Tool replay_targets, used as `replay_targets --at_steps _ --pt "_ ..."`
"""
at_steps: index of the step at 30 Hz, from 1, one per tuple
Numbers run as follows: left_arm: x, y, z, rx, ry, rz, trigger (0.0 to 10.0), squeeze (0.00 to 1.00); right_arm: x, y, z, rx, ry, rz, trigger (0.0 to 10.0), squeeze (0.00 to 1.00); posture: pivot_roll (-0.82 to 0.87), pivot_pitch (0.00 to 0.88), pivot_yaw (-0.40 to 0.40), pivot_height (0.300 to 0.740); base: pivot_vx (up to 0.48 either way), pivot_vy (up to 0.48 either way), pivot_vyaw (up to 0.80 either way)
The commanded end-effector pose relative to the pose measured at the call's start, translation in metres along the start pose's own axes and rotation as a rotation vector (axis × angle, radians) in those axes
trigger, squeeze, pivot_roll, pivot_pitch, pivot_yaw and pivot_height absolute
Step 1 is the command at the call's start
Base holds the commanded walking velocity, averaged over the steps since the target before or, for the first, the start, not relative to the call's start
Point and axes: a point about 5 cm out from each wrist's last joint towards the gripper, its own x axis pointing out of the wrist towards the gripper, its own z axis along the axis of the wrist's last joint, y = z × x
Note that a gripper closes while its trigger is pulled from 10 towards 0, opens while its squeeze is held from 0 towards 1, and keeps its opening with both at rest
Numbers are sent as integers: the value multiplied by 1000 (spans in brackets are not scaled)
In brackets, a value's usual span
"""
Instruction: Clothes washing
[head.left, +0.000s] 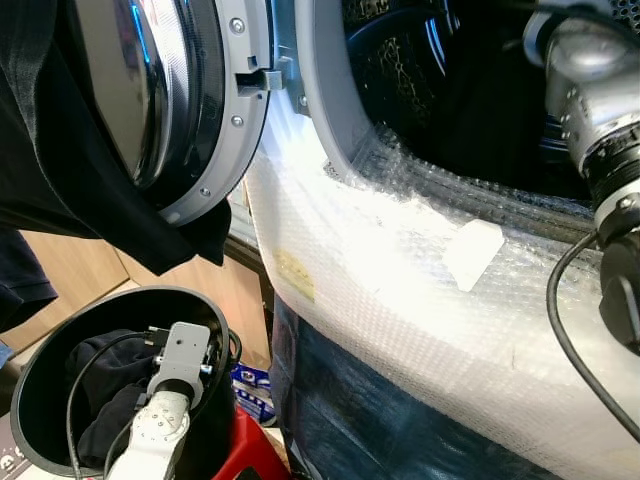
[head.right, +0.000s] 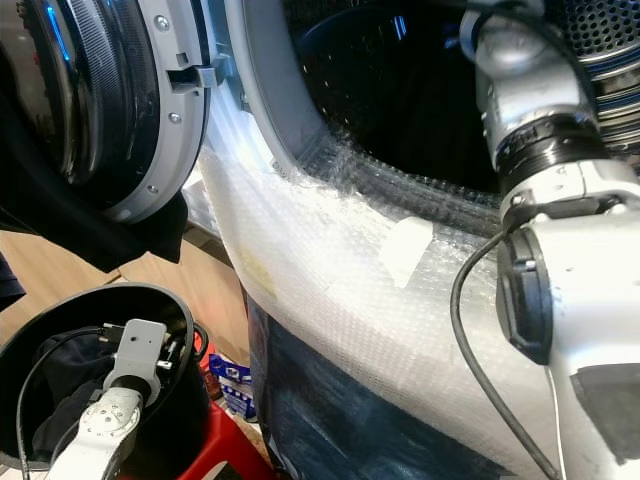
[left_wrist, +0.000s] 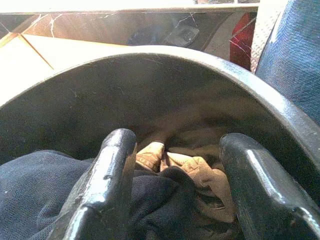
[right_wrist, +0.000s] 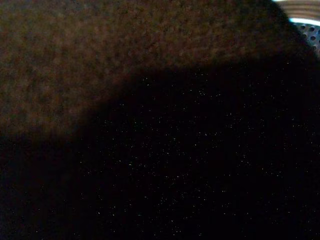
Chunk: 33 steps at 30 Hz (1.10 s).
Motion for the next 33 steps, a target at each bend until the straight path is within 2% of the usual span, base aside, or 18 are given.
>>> replay_targets --at_steps 1,2,5,8,13,14,15,18,20,23,26,31,33 --pt "0 -4 -1 14 -1 -26 10000 0 0 -3 8 4 -9 -6 10000 1000 -40 0 4 740 0 0 0" --pt "0 -3 -1 11 -2 -22 10000 0 0 2 -1 10 33 17 10000 1000 -54 0 0 740 0 0 0" --pt "0 -4 -2 3 2 -15 10000 0 0 2 -9 29 66 9 10000 1000 -45 0 -6 740 0 0 0" --pt "-2 -6 -4 2 10 -19 10000 0 0 -7 -7 21 50 -43 10000 1000 -41 0 -9 740 0 0 0" --pt "-3 -7 -4 2 6 -21 10000 0 0 -11 -4 21 38 -64 10000 1000 -47 0 -20 740 0 0 0" --pt "-3 -7 -3 4 4 -22 10000 0 0 -16 1 37 26 -82 10000 631 -46 0 -17 740 0 0 0" --pt "-3 -7 -2 -1 2 -17 10000 0 0 -15 0 92 38 -61 10000 0 -47 0 -17 740 0 0 0" --pt "-4 -5 -3 -12 8 -2 10000 0 -1 -5 -11 200 85 20 10000 0 -39 0 -23 740 0 0 0" --pt "-6 -5 -5 -12 13 1 10000 0 -1 -3 -16 217 100 28 10000 0 -40 0 -28 740 0 0 0" --pt "-9 -5 -7 -18 18 8 10000 0 -1 -14 -15 315 89 8 10000 0 -34 0 -43 740 0 0 0" --pt "-11 -5 -8 -27 24 19 10000 0 -2 -28 -10 364 61 -42 10000 0 -37 0 -42 740 0 0 0" --pt "-10 -5 -6 -23 19 10 10000 0 -9 -28 -10 402 49 -51 10000 0 -61 7 -40 740 0 0 0" --pt "-10 -5 -6 -21 20 7 10000 0 -18 -27 -9 435 28 -36 10000 0 -59 9 -36 740 0 0 0"
